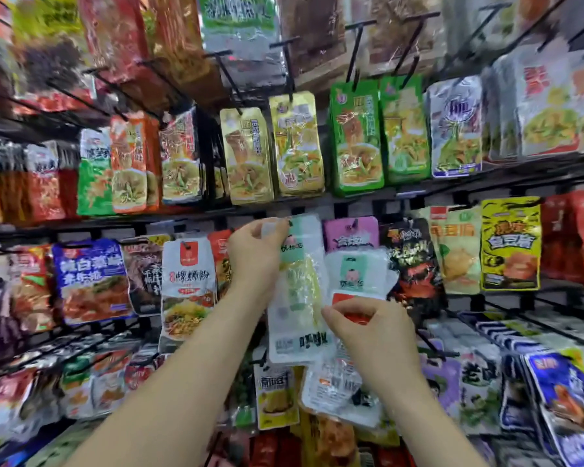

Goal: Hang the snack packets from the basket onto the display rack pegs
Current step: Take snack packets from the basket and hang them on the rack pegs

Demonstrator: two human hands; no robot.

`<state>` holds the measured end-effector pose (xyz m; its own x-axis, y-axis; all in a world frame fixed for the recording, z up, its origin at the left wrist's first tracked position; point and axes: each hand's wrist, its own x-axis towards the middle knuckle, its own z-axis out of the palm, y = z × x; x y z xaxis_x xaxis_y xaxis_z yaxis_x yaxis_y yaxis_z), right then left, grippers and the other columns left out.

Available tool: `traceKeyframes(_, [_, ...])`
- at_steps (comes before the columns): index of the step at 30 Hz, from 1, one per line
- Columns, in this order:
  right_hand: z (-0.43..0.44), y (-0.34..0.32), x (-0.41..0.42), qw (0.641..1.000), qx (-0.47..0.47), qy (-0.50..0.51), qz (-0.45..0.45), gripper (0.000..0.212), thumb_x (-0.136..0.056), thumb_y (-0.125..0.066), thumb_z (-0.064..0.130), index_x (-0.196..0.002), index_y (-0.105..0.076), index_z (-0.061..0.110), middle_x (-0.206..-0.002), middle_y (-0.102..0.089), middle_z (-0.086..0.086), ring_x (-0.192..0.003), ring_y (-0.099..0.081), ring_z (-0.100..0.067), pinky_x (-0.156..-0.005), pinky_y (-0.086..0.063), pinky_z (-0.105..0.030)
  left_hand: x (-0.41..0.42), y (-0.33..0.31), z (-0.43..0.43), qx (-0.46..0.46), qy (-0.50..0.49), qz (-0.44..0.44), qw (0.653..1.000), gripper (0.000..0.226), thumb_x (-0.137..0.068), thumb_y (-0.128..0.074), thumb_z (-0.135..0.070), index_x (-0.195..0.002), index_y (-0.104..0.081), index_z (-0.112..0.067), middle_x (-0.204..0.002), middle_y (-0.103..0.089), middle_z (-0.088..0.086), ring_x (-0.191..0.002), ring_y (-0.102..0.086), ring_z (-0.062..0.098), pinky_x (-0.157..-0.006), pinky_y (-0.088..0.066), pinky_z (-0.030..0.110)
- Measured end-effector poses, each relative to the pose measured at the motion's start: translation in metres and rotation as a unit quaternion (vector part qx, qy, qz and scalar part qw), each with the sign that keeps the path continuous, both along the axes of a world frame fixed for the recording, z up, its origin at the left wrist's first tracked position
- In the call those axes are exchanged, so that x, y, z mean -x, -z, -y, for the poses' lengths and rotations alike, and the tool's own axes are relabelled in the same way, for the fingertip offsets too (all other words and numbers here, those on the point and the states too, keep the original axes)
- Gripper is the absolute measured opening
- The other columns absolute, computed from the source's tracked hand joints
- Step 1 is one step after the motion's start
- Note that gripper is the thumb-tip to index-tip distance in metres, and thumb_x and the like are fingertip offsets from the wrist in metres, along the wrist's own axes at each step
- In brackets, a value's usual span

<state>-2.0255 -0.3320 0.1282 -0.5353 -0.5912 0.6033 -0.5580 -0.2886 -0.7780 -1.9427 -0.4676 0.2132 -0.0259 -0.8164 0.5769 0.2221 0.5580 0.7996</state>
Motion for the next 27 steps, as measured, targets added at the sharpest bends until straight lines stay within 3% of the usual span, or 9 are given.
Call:
traceKeyframes(5, [0.012,0.007,0.005,1.0,-0.018,0.018,0.018,0.013,-0.082,-0.075,0.036,-0.075,-0.078,0.026,-0.075,-0.071,0.021,-0.077,-0.06,0.013,-0.065,-0.044,-0.009,0.001,0.001,0.02,-0.013,0.041,0.05,0.998,0.011,-0.088,-0.07,-0.024,-0.079,-0.073,-0.017,-0.081,-0.075,0.005,-0.083,-0.071,0.028,-0.076,-0.058,0.045])
traceKeyframes(8, [0.012,0.006,0.006,0.999,-0.016,0.029,0.019,0.013,-0.08,-0.076,0.037,-0.072,-0.077,0.027,-0.077,-0.071,0.021,-0.08,-0.06,0.014,-0.066,-0.043,-0.01,0.0,0.004,0.028,0.021,0.021,0.114,0.993,0.013,-0.093,-0.064,-0.025,-0.095,-0.073,-0.016,-0.094,-0.073,0.0,-0.094,-0.067,0.021,-0.077,-0.054,0.032])
traceKeyframes(10, [0.012,0.007,0.007,0.999,-0.005,0.048,0.023,0.012,-0.079,-0.077,0.036,-0.071,-0.077,0.028,-0.076,-0.071,0.018,-0.078,-0.062,0.008,-0.066,-0.045,-0.012,-0.004,0.007,0.03,0.047,0.018,0.175,0.983,0.025,-0.094,-0.061,-0.026,-0.118,-0.063,-0.019,-0.11,-0.068,-0.002,-0.103,-0.063,0.019,-0.085,-0.053,0.034])
traceKeyframes(13, [0.01,0.008,0.005,0.998,0.008,0.066,0.014,0.011,-0.08,-0.076,0.035,-0.069,-0.074,0.034,-0.078,-0.07,0.015,-0.077,-0.061,0.005,-0.062,-0.046,-0.01,-0.016,0.022,0.023,0.041,0.077,0.208,0.974,0.067,-0.085,-0.072,-0.018,-0.134,-0.033,-0.041,-0.113,-0.061,0.001,-0.094,-0.065,0.015,-0.081,-0.057,0.04])
traceKeyframes(15, [0.008,0.009,0.003,0.997,0.013,0.075,0.009,0.015,-0.081,-0.075,0.034,-0.067,-0.071,0.039,-0.078,-0.07,0.017,-0.08,-0.06,0.007,-0.063,-0.045,-0.007,-0.024,0.036,0.017,0.073,0.1,0.205,0.971,0.075,-0.083,-0.073,-0.009,-0.132,-0.03,-0.046,-0.108,-0.057,0.002,-0.074,-0.065,0.001,-0.065,-0.057,0.025])
traceKeyframes(17, [0.005,0.012,0.002,0.996,0.02,0.091,0.006,0.019,-0.082,-0.075,0.032,-0.067,-0.068,0.042,-0.079,-0.069,0.023,-0.08,-0.06,0.007,-0.063,-0.044,-0.007,-0.026,0.042,0.017,0.115,0.064,0.217,0.967,0.069,-0.085,-0.069,-0.004,-0.135,-0.038,-0.039,-0.106,-0.057,0.002,-0.063,-0.058,-0.006,-0.055,-0.047,0.01])
traceKeyframes(19, [-0.003,0.014,0.005,0.993,0.036,0.109,0.017,0.017,-0.081,-0.076,0.03,-0.068,-0.07,0.04,-0.08,-0.07,0.014,-0.078,-0.06,0.003,-0.063,-0.043,-0.009,-0.026,0.039,0.022,0.14,0.005,0.25,0.958,0.064,-0.088,-0.067,-0.004,-0.14,-0.042,-0.032,-0.119,-0.058,0.005,-0.082,-0.058,-0.005,-0.071,-0.043,0.005])
traceKeyframes(22, [-0.017,0.013,0.005,0.993,0.061,0.095,0.024,0.017,-0.078,-0.079,0.025,-0.066,-0.074,0.036,-0.077,-0.069,0.014,-0.075,-0.061,0.0,-0.063,-0.046,-0.01,-0.025,0.041,0.032,0.173,-0.046,0.295,0.938,0.065,-0.089,-0.066,-0.007,-0.145,-0.039,-0.026,-0.143,-0.048,-0.004,-0.126,-0.047,0.016,-0.103,-0.037,0.026])
traceKeyframes(27, [-0.03,0.011,-0.003,0.998,0.047,0.029,0.002,0.025,-0.074,-0.081,0.021,-0.084,-0.072,0.042,-0.085,-0.067,0.02,-0.074,-0.064,0.0,-0.064,-0.047,-0.009,-0.03,0.054,0.025,0.324,-0.177,0.34,0.865,0.054,-0.087,-0.068,-0.015,-0.137,-0.05,-0.008,-0.133,-0.052,0.013,-0.122,-0.049,0.031,-0.1,-0.039,0.036])
